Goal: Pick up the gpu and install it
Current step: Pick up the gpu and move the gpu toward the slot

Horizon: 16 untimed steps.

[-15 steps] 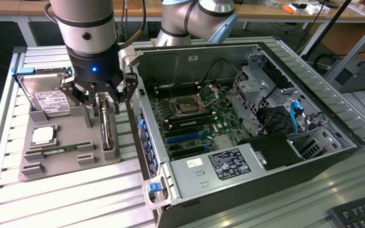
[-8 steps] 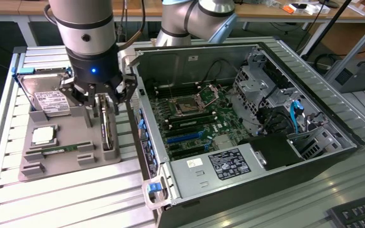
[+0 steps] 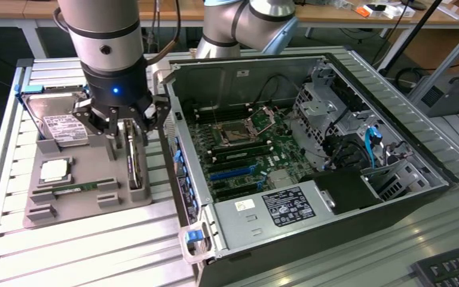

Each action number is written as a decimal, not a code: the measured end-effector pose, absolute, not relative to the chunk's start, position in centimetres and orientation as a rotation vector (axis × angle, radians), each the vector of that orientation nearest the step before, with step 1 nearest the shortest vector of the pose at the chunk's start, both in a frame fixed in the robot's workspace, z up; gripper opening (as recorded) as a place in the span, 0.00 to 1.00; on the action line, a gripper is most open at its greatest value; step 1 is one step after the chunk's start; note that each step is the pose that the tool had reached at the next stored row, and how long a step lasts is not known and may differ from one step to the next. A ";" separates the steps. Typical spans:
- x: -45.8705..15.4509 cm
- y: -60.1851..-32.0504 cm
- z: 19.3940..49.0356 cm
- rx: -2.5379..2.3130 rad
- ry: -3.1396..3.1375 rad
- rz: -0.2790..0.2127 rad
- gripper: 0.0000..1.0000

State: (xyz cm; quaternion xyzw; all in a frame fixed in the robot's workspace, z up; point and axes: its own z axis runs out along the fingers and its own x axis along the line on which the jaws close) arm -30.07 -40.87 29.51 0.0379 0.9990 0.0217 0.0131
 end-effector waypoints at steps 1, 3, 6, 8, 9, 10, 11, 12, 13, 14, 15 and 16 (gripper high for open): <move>-30.1 -40.9 29.5 0.118 3.112 0.068 0.48; -30.2 -40.9 29.4 0.118 3.112 0.068 0.48; -30.4 -40.9 29.3 0.118 3.112 0.068 0.48; -30.5 -40.9 29.2 0.118 3.112 0.068 0.48; -30.5 -40.9 29.2 0.118 3.112 0.068 0.48; -30.5 -40.9 29.2 0.118 3.112 0.068 0.48; -30.6 -40.9 29.1 0.118 3.113 0.068 0.48; -30.6 -40.9 29.1 0.118 3.112 0.068 0.48; -30.7 -40.9 29.1 0.118 3.113 0.068 0.48; -30.7 -40.9 29.1 0.118 3.113 0.068 0.48; -30.7 -40.9 29.1 0.118 3.113 0.068 0.48; -30.8 -40.9 29.1 0.118 3.112 0.068 0.48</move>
